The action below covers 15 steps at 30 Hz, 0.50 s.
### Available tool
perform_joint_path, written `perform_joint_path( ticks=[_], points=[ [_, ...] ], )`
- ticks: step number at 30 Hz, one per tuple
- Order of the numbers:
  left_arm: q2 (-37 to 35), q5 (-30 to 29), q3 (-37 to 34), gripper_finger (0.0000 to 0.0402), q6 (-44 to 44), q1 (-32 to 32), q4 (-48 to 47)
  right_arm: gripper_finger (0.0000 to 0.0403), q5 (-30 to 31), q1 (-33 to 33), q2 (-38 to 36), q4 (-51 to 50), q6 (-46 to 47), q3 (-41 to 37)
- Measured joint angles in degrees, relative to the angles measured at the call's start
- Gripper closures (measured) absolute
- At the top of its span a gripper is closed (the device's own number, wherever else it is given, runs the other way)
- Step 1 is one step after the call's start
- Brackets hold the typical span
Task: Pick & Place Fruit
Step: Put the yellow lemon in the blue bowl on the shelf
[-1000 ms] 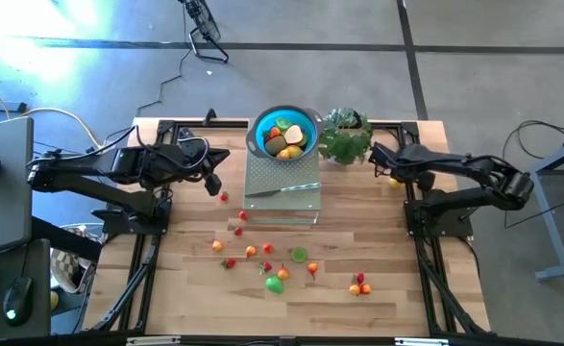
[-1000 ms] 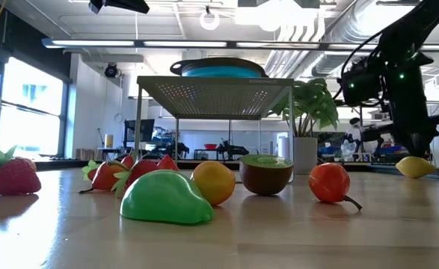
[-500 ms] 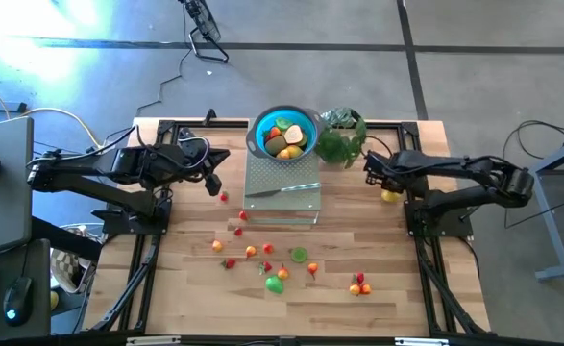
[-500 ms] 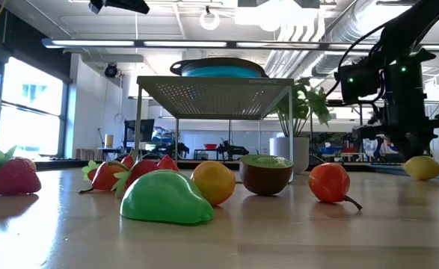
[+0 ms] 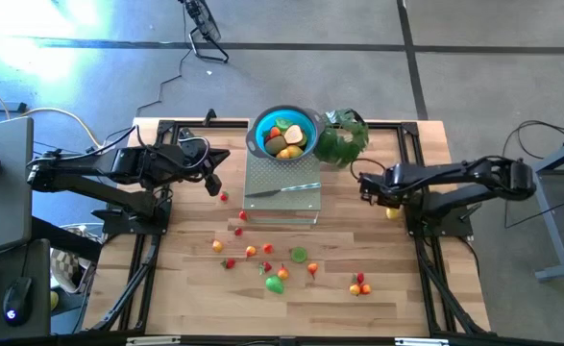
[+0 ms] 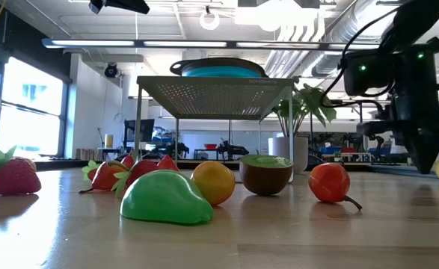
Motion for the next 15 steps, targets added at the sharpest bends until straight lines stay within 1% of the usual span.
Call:
perform_joint_path(
  ticks=[6,9,13,15],
  points=[
    [0.0,0.0,0.0,0.0388,0.0,0.0,0.0,0.04,0.0,5.4,0.0,-0.3,4.0,0.3],
    [0.0,0.0,0.0,0.0388,0.0,0.0,0.0,0.04,0.9,7.5,0.0,-2.4,4.2,2.7],
    [0.0,0.0,0.0,0.0388,0.0,0.0,0.0,0.04,4.3,9.6,0.0,-8.7,4.2,7.9],
    [0.0,0.0,0.0,0.0388,0.0,0.0,0.0,0.04,5.0,10.1,0.0,-12.9,4.2,9.9]
  ],
)
